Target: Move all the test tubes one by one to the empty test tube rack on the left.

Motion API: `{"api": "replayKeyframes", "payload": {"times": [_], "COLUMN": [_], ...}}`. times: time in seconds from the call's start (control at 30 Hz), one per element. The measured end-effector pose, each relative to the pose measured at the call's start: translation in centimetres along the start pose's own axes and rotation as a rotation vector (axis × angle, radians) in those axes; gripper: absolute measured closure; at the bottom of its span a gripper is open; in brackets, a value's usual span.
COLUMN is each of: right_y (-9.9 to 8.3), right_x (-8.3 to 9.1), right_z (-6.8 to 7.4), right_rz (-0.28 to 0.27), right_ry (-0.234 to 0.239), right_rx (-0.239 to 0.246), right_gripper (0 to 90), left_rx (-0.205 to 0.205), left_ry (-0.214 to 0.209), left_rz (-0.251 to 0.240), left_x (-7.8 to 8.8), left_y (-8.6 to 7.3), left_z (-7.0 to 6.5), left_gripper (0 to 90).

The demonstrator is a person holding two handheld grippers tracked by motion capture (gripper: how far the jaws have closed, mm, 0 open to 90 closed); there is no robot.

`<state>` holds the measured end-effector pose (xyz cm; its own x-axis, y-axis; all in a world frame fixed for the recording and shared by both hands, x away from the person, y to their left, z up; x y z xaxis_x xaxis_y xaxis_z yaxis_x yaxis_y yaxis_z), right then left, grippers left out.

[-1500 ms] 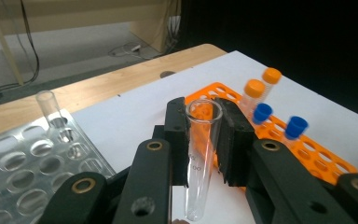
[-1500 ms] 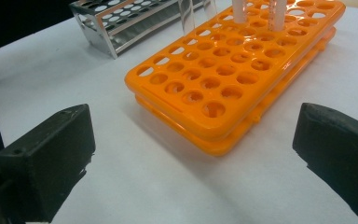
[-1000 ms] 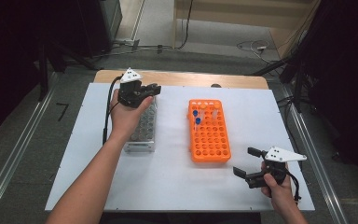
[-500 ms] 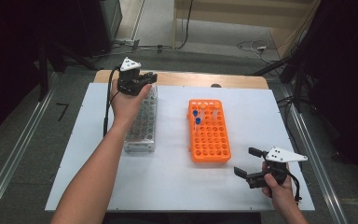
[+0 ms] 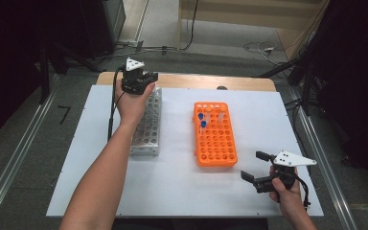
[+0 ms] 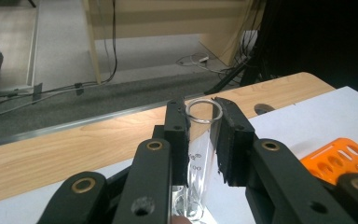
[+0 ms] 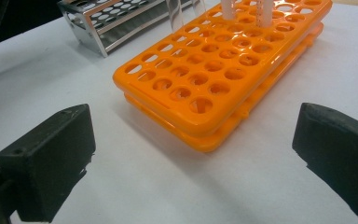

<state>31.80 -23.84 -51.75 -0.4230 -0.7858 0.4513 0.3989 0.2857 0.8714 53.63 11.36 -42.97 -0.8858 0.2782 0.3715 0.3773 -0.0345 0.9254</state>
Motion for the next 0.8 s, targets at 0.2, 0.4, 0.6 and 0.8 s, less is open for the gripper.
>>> {"api": "replayKeyframes", "payload": {"times": [0.2, 0.4, 0.6, 0.8], "right_y": [-0.1, -0.2, -0.2, -0.2], "right_x": [-0.1, -0.2, -0.2, -0.3], "right_z": [-0.1, 0.0, 0.0, 0.0], "right_rz": [0.001, 0.003, 0.004, 0.005], "right_ry": [0.0, 0.003, 0.001, 0.001], "right_rx": [-0.001, 0.001, 0.001, 0.001], "right_gripper": [0.0, 0.0, 0.0, 0.0], "left_rx": [-0.029, -0.048, -0.075, -0.057], "left_ry": [0.025, 0.046, 0.07, 0.073], "left_rz": [0.015, 0.042, 0.089, 0.123], "left_x": [-0.8, -1.3, -1.6, -1.9], "left_y": [-0.6, -1.3, -2.6, -3.6], "left_z": [-0.2, -0.3, -0.5, -0.4], "left_gripper": [76.1, 76.0, 75.6, 75.3]}}
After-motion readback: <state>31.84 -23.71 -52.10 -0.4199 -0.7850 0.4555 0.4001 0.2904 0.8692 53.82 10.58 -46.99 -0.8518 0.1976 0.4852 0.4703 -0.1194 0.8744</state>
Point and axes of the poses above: each handheld gripper's, and its own axes: x roughly backward along the jaws, y roughly out of its top, z roughly to its left, the point moved 10 cm from there along -x, roughly forward along the jaws, and after that the axes turned 6 degrees about y, right-handed, at the moved point
